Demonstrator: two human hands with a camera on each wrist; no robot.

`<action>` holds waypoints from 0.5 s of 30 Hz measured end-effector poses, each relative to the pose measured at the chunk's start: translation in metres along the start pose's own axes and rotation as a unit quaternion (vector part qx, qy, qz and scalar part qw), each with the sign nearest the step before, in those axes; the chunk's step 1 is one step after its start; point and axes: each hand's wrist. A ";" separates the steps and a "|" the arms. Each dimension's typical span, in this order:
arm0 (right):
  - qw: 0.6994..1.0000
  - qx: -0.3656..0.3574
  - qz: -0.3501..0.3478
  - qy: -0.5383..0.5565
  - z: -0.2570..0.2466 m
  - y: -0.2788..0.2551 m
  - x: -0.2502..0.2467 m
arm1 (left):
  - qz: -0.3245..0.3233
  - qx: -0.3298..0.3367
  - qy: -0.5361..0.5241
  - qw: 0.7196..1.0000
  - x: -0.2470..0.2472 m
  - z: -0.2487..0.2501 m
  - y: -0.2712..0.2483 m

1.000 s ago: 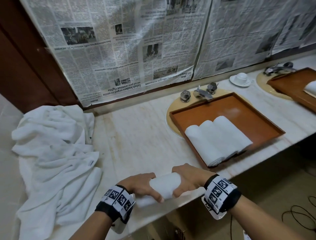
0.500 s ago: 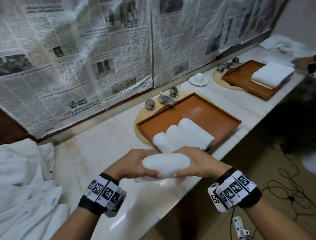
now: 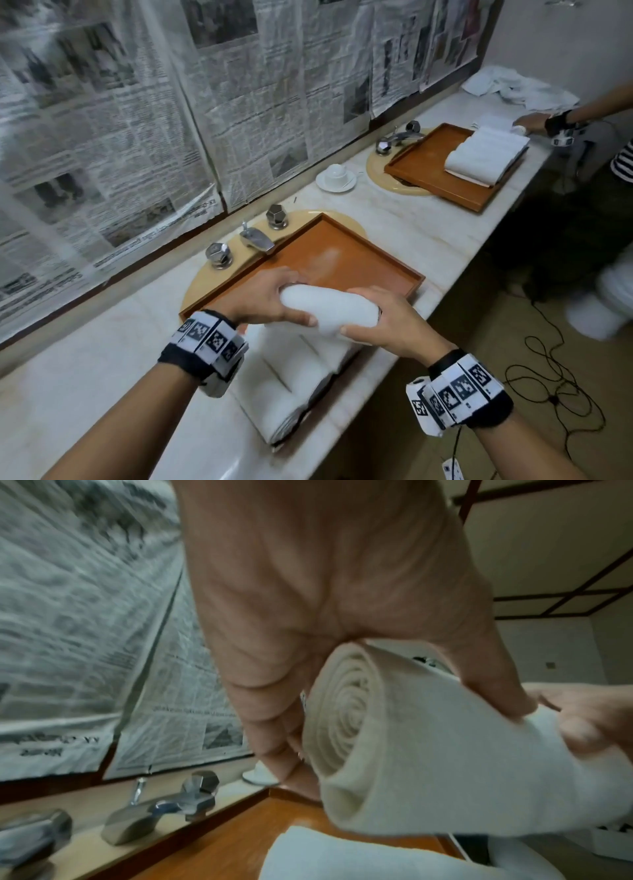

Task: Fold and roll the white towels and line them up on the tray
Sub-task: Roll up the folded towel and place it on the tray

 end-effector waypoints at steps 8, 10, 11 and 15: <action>0.996 0.080 0.045 0.007 0.069 0.027 -0.003 | -0.046 -0.047 0.015 0.998 0.015 0.004 0.113; 0.994 0.100 0.051 0.013 0.081 0.029 0.005 | -0.069 -0.064 0.016 0.995 0.020 0.002 0.128; 0.993 0.105 0.049 0.015 0.085 0.029 0.010 | -0.079 -0.072 0.014 0.994 0.023 0.001 0.134; 0.992 0.115 0.044 0.004 0.095 0.026 0.024 | -0.116 -0.088 0.031 0.989 0.033 0.003 0.150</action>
Point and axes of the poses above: each hand's wrist, its own y-axis towards the middle knuckle, its own x-axis out of the palm, z = x × y, and after that the axes turned 14 degrees about -x, right-handed
